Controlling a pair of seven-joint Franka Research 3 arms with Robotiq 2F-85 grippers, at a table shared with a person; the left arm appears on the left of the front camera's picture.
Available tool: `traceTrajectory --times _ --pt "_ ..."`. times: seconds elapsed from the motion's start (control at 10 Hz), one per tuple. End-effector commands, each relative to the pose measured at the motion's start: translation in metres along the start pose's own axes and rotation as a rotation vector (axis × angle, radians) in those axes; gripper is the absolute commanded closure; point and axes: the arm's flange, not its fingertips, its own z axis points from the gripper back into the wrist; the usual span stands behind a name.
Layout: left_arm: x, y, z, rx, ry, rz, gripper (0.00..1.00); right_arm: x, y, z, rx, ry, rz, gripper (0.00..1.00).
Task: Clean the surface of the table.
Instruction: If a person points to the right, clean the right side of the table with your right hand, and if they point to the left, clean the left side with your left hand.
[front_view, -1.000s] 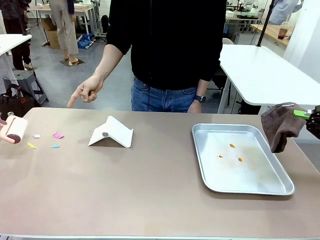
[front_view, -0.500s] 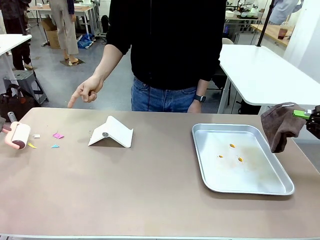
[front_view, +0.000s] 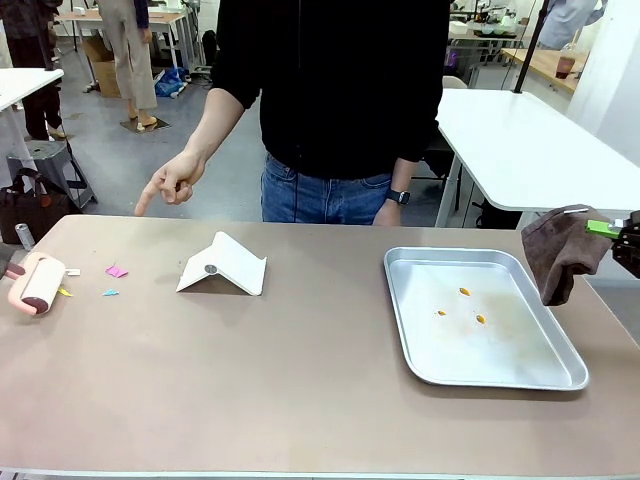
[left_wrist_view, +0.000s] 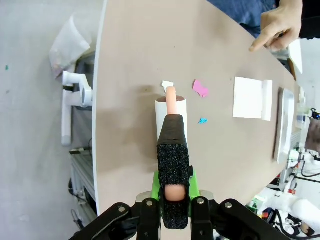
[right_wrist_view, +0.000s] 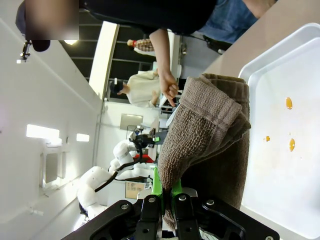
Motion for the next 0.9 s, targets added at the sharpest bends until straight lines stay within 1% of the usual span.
traceTrajectory --times 0.0,0.1,0.3,0.4,0.6,0.8 --pt "-0.007 -0.001 -0.010 0.003 -0.033 0.002 1.00 -0.001 0.002 0.001 0.013 0.004 0.002 1.00" --pt "-0.006 0.000 -0.012 0.003 -0.019 0.025 1.00 -0.001 0.002 0.001 0.013 0.004 0.002 1.00" --pt "-0.002 -0.002 -0.013 -0.040 0.036 0.069 1.00 -0.001 0.002 0.001 0.013 0.004 0.002 1.00" --pt "0.000 -0.005 -0.014 -0.037 0.041 0.079 1.00 -0.001 0.002 0.001 0.013 0.004 0.002 1.00" --pt "0.005 -0.011 -0.023 -0.023 0.096 0.117 1.00 -0.001 0.002 0.001 0.013 0.004 0.002 1.00" --pt "0.020 -0.017 -0.030 -0.032 0.157 0.153 1.00 -0.001 0.002 0.001 0.013 0.004 0.002 1.00"
